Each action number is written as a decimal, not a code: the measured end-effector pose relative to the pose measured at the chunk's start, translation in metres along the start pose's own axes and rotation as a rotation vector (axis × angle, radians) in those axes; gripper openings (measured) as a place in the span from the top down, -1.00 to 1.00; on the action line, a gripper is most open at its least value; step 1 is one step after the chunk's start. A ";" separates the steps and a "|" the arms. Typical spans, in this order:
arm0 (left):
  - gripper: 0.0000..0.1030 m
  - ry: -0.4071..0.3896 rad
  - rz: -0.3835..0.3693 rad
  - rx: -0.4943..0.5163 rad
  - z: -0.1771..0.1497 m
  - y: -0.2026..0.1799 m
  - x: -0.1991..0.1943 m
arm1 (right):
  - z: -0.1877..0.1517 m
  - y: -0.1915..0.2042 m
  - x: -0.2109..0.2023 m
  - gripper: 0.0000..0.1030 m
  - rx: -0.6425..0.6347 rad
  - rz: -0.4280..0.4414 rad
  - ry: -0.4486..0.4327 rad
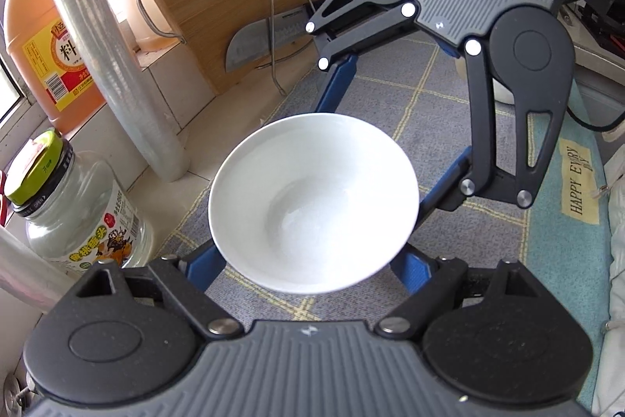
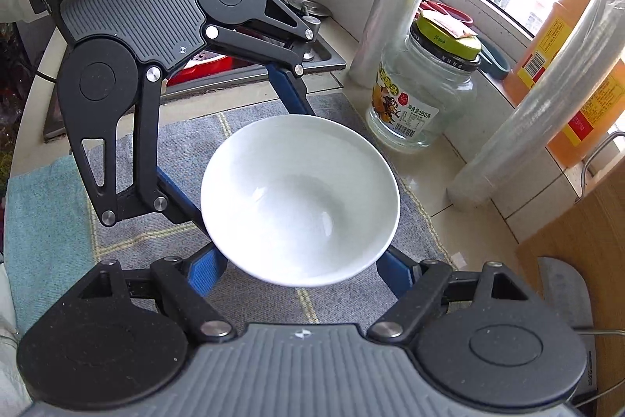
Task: Organize plates and bowls
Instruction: 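Lift the pink-flowered bowl with both grippers and carry it to the nested bowls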
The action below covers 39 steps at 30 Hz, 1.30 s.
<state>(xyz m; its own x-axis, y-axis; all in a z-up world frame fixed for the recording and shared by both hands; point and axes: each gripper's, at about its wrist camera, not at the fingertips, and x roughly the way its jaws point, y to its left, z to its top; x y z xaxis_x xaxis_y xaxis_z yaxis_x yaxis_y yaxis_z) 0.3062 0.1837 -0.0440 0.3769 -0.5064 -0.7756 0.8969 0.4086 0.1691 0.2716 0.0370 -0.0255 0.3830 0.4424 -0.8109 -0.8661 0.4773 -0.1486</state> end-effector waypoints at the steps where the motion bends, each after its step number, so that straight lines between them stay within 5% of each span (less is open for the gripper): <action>1: -0.74 -0.002 0.000 0.003 0.002 -0.004 -0.002 | -0.002 0.002 -0.002 -0.68 0.002 -0.005 -0.001; 21: -0.74 -0.014 -0.026 0.067 0.035 -0.081 -0.016 | -0.056 0.043 -0.069 -0.68 0.039 -0.076 -0.016; 39: -0.74 -0.073 -0.062 0.187 0.106 -0.142 0.009 | -0.133 0.029 -0.141 -0.68 0.112 -0.194 -0.013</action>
<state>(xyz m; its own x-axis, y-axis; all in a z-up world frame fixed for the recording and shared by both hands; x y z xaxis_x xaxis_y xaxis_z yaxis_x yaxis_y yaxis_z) 0.2071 0.0407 -0.0101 0.3290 -0.5824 -0.7434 0.9438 0.2305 0.2371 0.1498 -0.1131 0.0092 0.5434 0.3436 -0.7659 -0.7350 0.6356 -0.2363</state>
